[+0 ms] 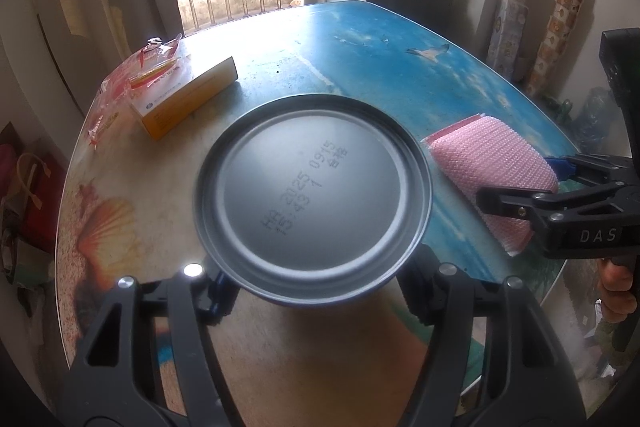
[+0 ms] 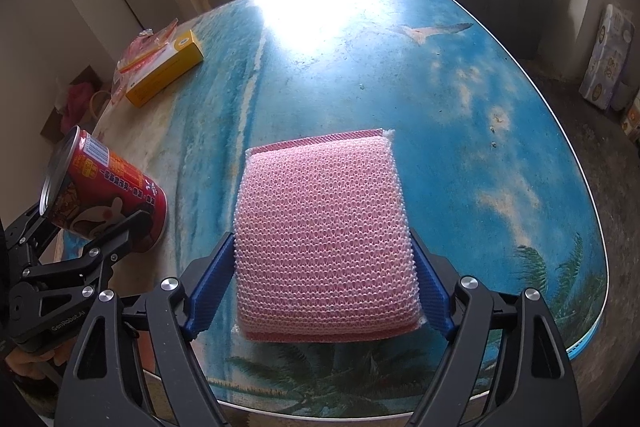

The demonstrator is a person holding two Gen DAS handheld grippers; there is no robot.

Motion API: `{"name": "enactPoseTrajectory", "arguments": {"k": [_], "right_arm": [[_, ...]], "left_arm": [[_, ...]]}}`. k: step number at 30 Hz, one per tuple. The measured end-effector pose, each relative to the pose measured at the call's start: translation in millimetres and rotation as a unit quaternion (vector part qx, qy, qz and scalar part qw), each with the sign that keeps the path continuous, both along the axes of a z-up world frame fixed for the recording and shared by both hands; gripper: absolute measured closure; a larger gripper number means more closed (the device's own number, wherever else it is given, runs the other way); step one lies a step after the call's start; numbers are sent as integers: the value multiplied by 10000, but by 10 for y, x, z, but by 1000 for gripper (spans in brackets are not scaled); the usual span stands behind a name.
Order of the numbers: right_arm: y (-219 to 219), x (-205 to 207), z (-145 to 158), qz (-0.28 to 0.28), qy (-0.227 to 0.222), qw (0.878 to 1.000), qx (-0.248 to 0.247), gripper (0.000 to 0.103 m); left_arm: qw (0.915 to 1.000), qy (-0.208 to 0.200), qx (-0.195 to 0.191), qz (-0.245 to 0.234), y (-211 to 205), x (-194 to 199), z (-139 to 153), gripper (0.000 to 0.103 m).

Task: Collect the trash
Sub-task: 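Hold the red can and pink sponge raised above the table with both tools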

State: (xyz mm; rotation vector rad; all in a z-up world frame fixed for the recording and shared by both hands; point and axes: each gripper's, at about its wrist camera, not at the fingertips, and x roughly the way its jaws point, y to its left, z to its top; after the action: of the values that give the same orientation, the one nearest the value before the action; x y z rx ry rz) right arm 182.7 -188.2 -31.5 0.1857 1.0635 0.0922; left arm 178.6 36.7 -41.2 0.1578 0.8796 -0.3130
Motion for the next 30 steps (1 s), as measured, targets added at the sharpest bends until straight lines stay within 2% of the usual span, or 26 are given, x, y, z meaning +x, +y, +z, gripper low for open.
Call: {"name": "enactPoseTrajectory", "arguments": {"k": [30], "right_arm": [[-12,0,3,-16,-18,10000,69,23]], "left_arm": [[10000,33,-21,-5,5,18,-5,40]]}}
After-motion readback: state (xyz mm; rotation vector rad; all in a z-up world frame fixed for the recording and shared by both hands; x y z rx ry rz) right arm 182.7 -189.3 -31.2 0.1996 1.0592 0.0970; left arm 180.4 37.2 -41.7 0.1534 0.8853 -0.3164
